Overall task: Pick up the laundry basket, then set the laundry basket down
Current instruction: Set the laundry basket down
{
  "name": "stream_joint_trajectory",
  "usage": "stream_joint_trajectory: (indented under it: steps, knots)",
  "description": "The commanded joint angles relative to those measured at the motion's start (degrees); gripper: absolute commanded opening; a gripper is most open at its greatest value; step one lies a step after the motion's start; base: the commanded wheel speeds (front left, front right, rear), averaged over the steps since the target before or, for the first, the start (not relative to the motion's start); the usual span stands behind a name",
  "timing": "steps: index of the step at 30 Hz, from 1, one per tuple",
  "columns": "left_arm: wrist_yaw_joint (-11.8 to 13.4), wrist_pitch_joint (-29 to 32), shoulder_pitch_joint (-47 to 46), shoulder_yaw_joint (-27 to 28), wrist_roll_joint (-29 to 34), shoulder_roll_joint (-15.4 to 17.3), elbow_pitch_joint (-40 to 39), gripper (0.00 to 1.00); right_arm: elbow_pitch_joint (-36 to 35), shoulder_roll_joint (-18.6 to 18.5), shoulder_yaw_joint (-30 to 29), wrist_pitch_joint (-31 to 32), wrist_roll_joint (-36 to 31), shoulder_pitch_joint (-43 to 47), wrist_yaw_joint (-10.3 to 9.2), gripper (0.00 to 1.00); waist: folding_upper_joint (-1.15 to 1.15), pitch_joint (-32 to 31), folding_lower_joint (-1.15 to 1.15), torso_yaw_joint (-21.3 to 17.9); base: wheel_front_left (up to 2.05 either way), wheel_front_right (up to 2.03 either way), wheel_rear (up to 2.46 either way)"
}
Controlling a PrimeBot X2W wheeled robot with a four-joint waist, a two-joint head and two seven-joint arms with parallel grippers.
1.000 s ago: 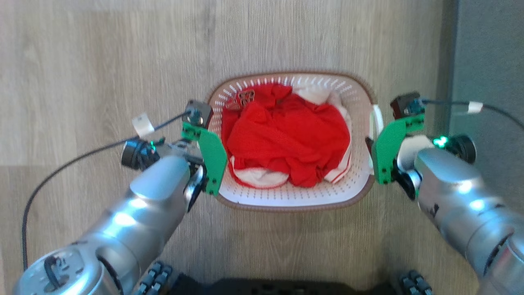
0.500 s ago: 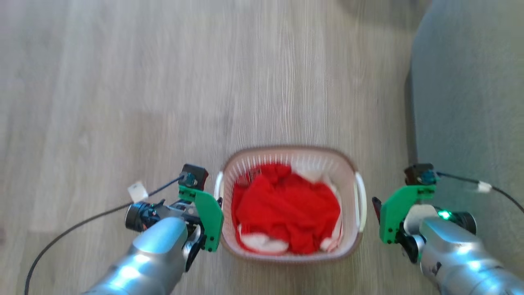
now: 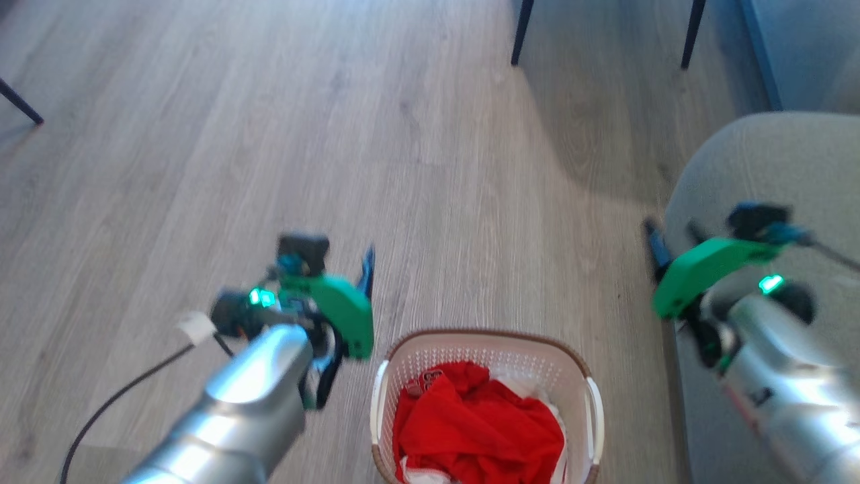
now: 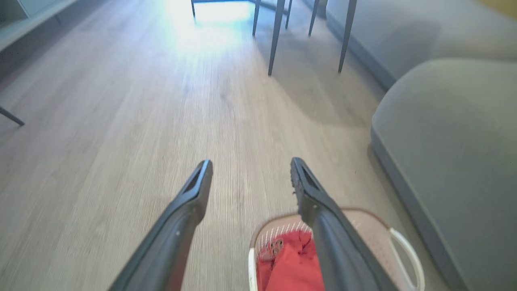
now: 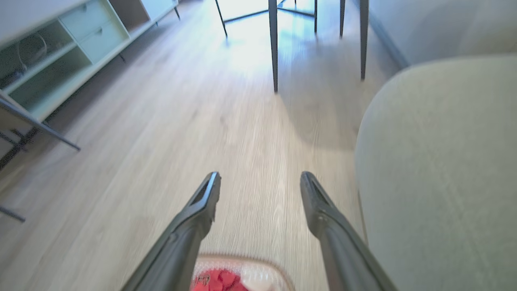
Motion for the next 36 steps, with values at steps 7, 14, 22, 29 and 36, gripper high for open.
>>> stream_joint_trajectory:
  steps: [7,14,22,29,36]
  knots:
    - [3.33,-0.75,12.02,25.07,21.82,5.21,-28.21,1.00,-27.27,2.18,-29.99,-0.77,-28.72,17.63,0.41,1.00,0.00,-2.79,0.01,0.92,0.00,0.00,0.00]
    - [-0.51,-0.76,21.95,35.94,33.42,1.13,-40.06,1.00,-46.37,9.50,-40.07,-0.77,-42.19,30.08,0.41,1.00,0.00,-3.40,0.01,0.74,0.00,0.00,0.00]
    - [-2.05,-0.76,31.01,44.40,39.33,-1.80,-44.44,1.00,-54.14,10.80,-39.64,-0.77,-46.93,39.72,0.41,1.00,0.00,-3.48,0.01,-0.05,0.00,0.00,0.00]
    - [-3.13,-0.76,33.77,45.69,34.98,-1.97,-43.07,1.00,-55.05,10.84,-41.02,-0.77,-44.53,41.49,0.41,1.00,0.00,-3.34,0.01,-0.75,0.00,0.00,0.00]
    - [-3.96,-0.76,33.16,46.18,34.28,-1.98,-43.85,1.00,-56.00,10.85,-40.51,-0.77,-45.16,41.44,0.41,1.00,0.00,-3.21,0.01,-0.68,0.00,0.00,0.00]
